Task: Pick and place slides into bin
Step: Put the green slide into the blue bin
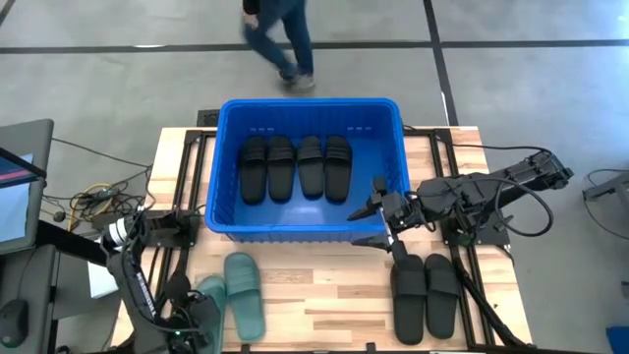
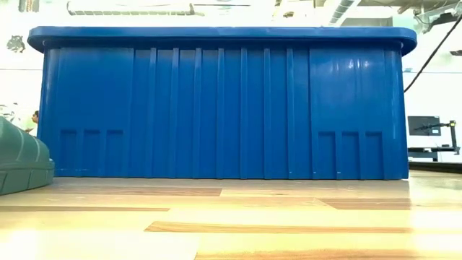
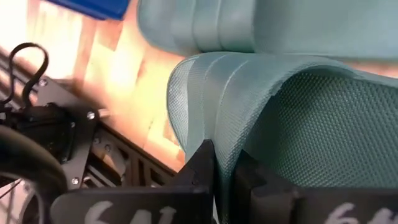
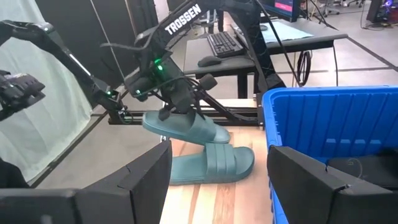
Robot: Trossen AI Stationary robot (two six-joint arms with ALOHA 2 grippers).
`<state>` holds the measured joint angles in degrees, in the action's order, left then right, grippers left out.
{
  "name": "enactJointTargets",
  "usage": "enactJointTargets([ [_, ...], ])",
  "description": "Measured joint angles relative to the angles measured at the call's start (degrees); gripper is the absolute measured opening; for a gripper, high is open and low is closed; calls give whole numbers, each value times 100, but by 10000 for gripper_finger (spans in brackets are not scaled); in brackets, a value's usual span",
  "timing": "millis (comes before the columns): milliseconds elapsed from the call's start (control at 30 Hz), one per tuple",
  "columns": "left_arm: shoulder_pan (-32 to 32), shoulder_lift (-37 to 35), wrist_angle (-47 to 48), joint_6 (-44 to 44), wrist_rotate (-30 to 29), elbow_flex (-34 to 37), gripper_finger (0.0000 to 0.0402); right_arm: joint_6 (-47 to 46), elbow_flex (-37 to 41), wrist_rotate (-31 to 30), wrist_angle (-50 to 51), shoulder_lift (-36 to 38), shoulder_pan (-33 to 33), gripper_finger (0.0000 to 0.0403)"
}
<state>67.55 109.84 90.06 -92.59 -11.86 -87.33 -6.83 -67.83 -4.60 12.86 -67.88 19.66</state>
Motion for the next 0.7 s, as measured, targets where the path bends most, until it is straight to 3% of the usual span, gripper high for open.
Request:
enactJointTargets([
  [267,-72,0,-4,298,-406,-722,0,91,0,2,9,0,-35,249],
  [700,-767,0,-3,1302,-1854,-1549,0,145,0,4,12,0,-33,249],
])
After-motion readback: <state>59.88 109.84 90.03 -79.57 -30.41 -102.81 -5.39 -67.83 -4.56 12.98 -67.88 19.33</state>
